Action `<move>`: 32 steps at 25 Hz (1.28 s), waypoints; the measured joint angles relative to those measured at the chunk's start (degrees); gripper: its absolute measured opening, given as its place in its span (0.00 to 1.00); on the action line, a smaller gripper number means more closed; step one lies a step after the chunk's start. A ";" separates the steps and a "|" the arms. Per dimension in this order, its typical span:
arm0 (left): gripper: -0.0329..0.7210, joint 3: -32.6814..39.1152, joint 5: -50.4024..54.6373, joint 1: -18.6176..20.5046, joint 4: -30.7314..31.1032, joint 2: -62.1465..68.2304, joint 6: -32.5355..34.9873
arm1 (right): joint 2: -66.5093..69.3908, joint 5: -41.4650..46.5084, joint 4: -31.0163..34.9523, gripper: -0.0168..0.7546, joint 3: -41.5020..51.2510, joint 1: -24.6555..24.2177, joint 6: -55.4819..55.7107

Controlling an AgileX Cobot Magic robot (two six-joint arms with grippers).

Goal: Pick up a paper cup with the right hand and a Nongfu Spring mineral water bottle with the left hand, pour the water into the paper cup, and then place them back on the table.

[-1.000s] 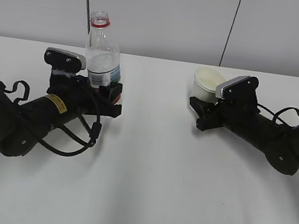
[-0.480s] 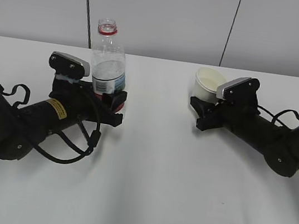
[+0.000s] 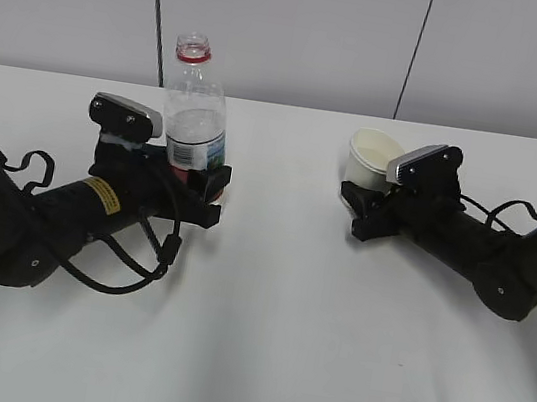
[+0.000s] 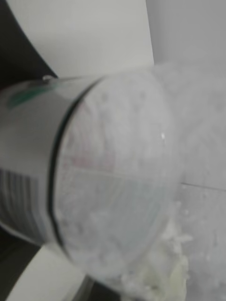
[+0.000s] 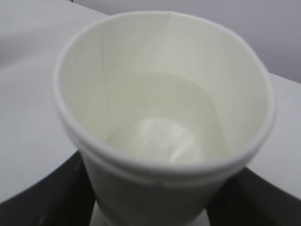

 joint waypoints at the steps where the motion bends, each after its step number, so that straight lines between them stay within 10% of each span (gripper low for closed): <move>1: 0.61 0.00 0.04 0.00 0.07 0.00 0.00 | 0.00 0.11 -0.12 0.62 0.00 0.00 0.00; 12: 0.84 0.00 2.47 0.00 2.34 0.00 0.00 | 0.00 0.22 -0.61 0.85 0.00 0.00 1.83; 24: 0.85 10.79 3.91 3.55 1.71 -6.45 0.72 | -5.55 -2.08 4.40 0.86 14.03 0.00 2.57; 32: 0.83 13.72 3.06 9.20 -10.71 -9.02 10.95 | -8.12 -5.11 10.87 0.84 18.79 -7.40 0.54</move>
